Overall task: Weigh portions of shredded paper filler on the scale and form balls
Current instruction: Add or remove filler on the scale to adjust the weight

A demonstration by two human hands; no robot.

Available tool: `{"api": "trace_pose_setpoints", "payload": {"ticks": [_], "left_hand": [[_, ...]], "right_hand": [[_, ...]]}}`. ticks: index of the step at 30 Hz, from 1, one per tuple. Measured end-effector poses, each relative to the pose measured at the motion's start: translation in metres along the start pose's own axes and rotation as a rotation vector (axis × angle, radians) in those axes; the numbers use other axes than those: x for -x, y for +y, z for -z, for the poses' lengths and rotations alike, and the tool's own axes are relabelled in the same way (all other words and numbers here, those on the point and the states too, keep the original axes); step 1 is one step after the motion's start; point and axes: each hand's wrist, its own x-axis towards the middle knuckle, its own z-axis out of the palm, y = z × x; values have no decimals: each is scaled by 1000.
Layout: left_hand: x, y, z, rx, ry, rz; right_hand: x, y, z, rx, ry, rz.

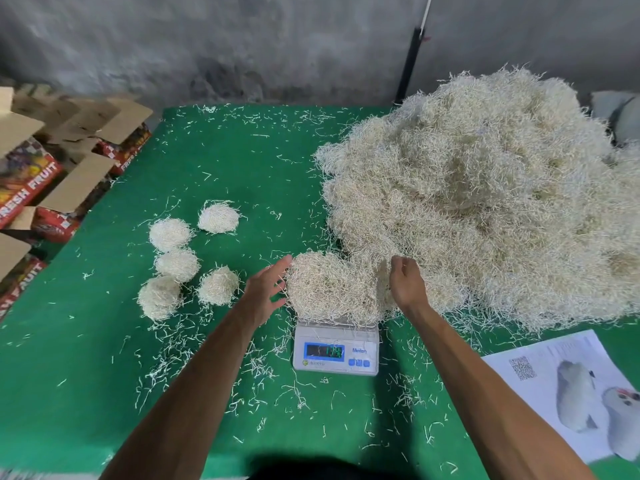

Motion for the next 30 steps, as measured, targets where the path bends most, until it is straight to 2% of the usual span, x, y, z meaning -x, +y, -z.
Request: {"api": "trace_pose_setpoints", "payload": {"ticks": [9,13,15,17,19,21,23,26,30], "left_hand": [[-10,-1,-2,-69,163,23],[-10,-5,-18,-222,158,13],[-10,-7,-34,-434,131,-86],[-13,-11,-50,-867,130,-270],[-21,-11,-64,-1358,125,-471],[-26,-10,-75,-1648,67,-577],[-32,-9,-83,-1780,0,-569],[-37,-7,-91,-1865,-64,-522],[-46,-10,-96,-1873,-65,-529]], "right_hand": [[3,1,1,-39,18,-34],[3,2,-6,2,-87,-124],[4,1,-10,-8,-171,-153],[3,4,-15,97,-191,-103],[1,7,-18,477,-133,105],[-2,7,-17,775,-110,393],[-8,2,-17,889,-256,538],[-18,2,-21,1053,-443,526],[-28,-4,-28,1067,-453,467]]}}
